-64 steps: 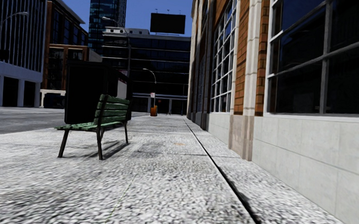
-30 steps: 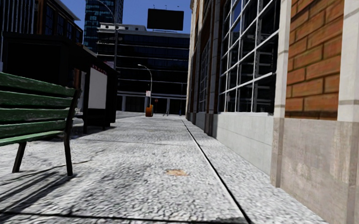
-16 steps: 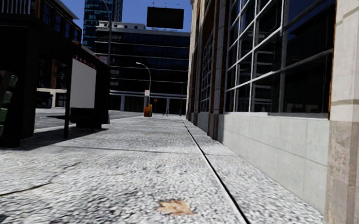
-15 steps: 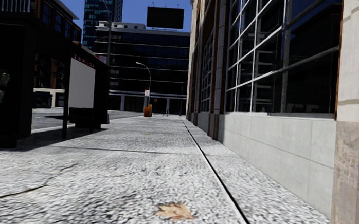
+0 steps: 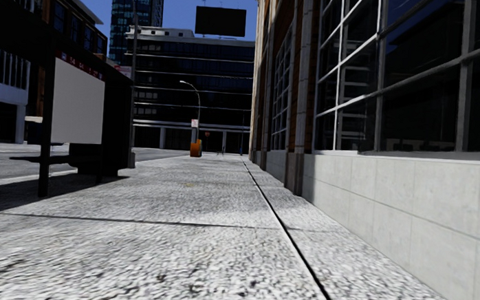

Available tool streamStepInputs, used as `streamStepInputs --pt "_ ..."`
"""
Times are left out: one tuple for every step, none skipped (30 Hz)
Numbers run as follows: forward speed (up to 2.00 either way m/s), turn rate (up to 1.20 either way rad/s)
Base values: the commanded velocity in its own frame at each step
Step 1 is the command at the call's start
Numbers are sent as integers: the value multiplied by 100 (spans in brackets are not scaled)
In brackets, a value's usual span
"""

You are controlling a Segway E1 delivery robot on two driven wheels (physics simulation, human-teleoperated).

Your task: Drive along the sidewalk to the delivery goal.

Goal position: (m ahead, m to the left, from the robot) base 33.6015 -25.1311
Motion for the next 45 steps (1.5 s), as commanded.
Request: streamStepInputs --pt "200 0" --pt "200 0" --pt "200 0" --pt "200 0" --pt "200 0" --pt "200 0" --pt "200 0" --pt "200 0" --pt "200 0" --pt "200 0" --pt "200 0" --pt "200 0" --pt "200 0" --pt "200 0" --pt "200 0" --pt "200 0" --pt "200 0" --pt "200 0" --pt "200 0" --pt "200 0" --pt "200 0" --pt "200 0" --pt "200 0" --pt "200 0" --pt "200 0" --pt "200 0" --pt "200 0" --pt "200 0" --pt "200 0" --pt "200 0" --pt "200 0" --pt "200 0" --pt "200 0" --pt "200 0" --pt "200 0" --pt "200 0" --pt "200 0" --pt "200 0" --pt "200 0" --pt "200 0" --pt "200 0" --pt "200 0" --pt "200 0" --pt "200 0" --pt "200 0"
